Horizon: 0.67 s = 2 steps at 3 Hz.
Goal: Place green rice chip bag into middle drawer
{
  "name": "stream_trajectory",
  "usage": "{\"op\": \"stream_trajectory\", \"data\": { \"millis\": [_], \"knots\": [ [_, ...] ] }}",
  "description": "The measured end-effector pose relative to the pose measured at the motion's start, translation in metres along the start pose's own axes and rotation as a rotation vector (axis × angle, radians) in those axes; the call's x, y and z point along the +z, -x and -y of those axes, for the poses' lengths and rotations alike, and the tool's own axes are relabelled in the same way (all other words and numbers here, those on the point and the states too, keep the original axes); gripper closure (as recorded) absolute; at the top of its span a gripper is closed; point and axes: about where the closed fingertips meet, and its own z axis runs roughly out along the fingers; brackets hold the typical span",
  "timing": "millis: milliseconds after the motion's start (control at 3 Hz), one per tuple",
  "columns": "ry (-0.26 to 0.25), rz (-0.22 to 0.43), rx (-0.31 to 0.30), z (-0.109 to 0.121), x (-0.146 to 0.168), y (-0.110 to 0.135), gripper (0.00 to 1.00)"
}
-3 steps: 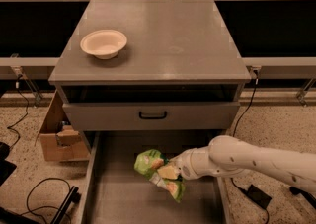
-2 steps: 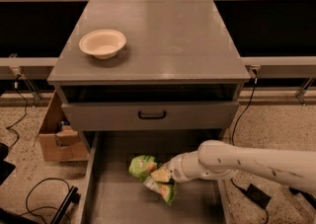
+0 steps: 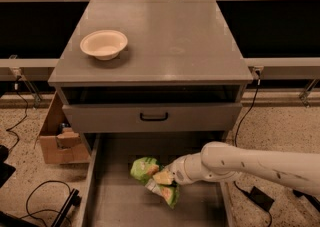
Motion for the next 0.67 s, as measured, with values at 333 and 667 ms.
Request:
{"op": "stream_trajectory", "data": {
  "millis": [333, 667],
  "knots": [
    [0.003, -0.001, -0.001, -0.0011, 0.0011, -0.0001, 0.31],
    [0.005, -0.002, -0.001, -0.0022, 0.0023, -0.0003, 0.06]
  ]
}}
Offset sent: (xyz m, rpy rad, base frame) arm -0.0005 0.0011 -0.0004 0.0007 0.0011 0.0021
